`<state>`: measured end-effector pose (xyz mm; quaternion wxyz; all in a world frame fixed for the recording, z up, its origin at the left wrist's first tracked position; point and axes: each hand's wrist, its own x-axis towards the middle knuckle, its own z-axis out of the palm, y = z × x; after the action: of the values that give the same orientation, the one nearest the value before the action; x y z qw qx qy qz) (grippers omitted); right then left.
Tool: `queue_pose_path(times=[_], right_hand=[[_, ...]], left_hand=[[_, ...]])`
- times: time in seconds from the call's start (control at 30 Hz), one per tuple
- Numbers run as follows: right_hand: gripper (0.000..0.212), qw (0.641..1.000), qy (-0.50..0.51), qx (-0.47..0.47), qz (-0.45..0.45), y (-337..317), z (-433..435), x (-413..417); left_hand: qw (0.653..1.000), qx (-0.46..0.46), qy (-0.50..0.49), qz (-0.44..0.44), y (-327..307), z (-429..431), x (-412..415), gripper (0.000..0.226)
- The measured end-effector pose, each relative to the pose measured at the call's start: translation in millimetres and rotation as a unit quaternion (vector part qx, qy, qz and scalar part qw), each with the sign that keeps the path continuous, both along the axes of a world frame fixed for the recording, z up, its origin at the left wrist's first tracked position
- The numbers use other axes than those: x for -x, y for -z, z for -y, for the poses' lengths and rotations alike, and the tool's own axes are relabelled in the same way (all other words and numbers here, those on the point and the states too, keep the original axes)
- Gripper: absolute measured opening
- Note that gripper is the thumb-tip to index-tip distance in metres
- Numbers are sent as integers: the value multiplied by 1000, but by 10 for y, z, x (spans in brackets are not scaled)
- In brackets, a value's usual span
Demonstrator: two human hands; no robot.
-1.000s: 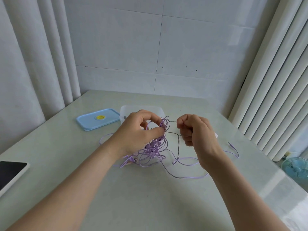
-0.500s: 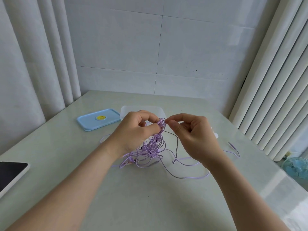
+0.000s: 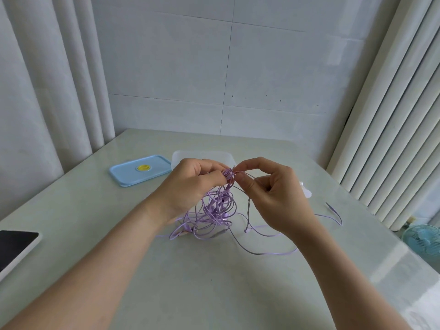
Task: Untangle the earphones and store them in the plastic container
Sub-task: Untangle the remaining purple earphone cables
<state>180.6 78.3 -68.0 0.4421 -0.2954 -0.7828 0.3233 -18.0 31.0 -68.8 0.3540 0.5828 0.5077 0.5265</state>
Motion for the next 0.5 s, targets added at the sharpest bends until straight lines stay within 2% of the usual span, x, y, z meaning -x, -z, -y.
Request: queue_pose_path(times=[0.2,0.3,0.4,0.5], right_hand=[[11,999,-33,-10,12,-31,41,-5],[7,1000,-2,-28,13,-31,32,-4],[7,1000,20,-23,1,-32,25,1],[10,1000,25,-14,5,-39,37,6]], left_hand=[[1000,14,23,8,-39,49,-8,23],[999,15,31,5,-10,26,3,18],[999,19,34,7,27,8,18,24],[999,10,26,-18,39,22,22,12]])
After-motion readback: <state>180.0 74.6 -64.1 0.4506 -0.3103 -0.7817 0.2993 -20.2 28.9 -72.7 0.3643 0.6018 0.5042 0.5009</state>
